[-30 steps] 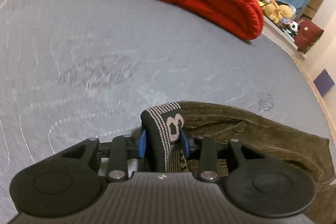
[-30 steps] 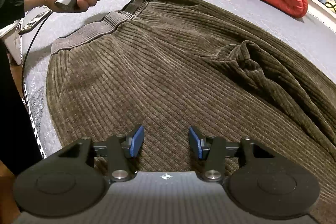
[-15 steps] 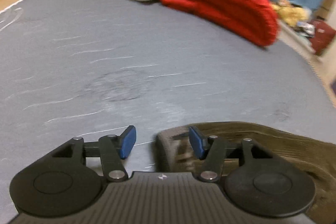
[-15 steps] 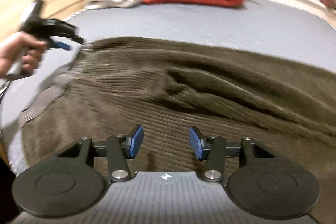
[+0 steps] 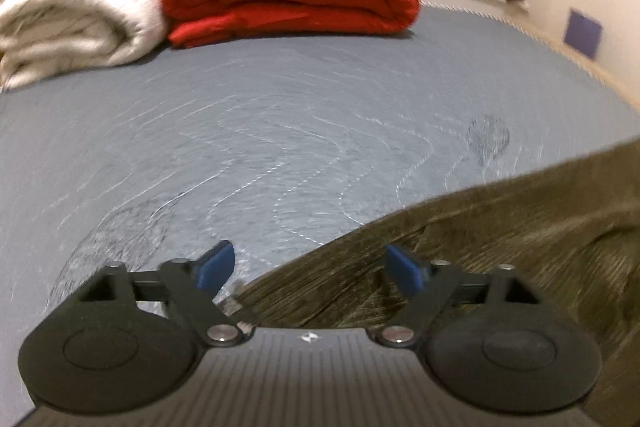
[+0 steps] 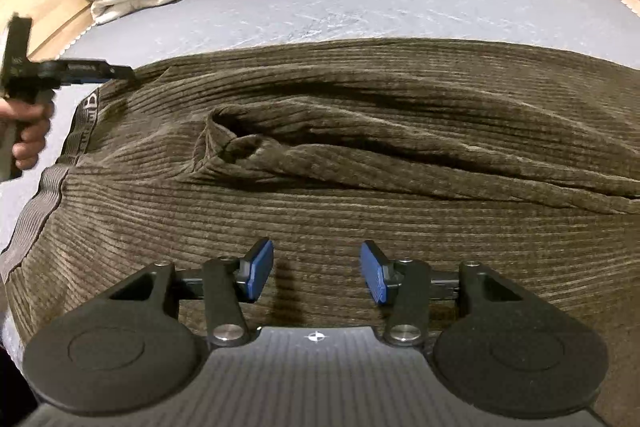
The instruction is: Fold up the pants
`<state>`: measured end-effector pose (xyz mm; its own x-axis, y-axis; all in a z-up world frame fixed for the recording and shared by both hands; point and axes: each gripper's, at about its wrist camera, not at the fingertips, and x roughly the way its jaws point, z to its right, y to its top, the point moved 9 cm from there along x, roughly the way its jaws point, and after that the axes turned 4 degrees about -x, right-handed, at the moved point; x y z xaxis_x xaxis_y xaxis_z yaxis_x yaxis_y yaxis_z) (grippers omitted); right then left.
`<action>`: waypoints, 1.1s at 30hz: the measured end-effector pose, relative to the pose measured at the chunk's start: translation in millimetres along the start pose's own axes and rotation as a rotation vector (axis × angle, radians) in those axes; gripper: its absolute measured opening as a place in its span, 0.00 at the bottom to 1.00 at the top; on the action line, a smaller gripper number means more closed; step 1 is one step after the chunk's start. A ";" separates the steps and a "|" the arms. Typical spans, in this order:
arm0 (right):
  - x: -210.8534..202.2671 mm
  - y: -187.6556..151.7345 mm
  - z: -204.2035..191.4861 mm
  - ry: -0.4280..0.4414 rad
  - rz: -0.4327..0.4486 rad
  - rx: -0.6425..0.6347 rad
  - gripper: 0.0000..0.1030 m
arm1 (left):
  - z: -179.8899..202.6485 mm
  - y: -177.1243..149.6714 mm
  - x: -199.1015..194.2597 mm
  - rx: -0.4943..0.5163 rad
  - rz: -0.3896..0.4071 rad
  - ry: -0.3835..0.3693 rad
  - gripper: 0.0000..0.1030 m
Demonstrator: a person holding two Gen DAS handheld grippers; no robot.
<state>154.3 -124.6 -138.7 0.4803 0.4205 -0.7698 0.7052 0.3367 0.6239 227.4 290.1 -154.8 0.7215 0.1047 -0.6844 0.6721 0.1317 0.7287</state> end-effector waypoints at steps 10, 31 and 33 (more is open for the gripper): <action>-14.4 10.9 20.3 -0.019 0.031 0.034 0.49 | 23.5 3.5 1.1 0.112 -0.014 -0.061 0.12; -123.4 31.4 206.7 -0.246 0.428 0.711 0.50 | 92.6 -172.5 -248.4 0.584 -0.103 -0.551 0.10; -125.0 19.6 231.1 -0.263 0.423 0.795 0.50 | 94.5 -182.6 -243.5 0.606 -0.147 -0.541 0.11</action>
<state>228.6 -365.3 -61.5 0.8121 0.1398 -0.5665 0.5482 -0.5156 0.6585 -55.3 147.3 -118.8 0.4956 -0.3815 -0.7803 0.6275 -0.4639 0.6254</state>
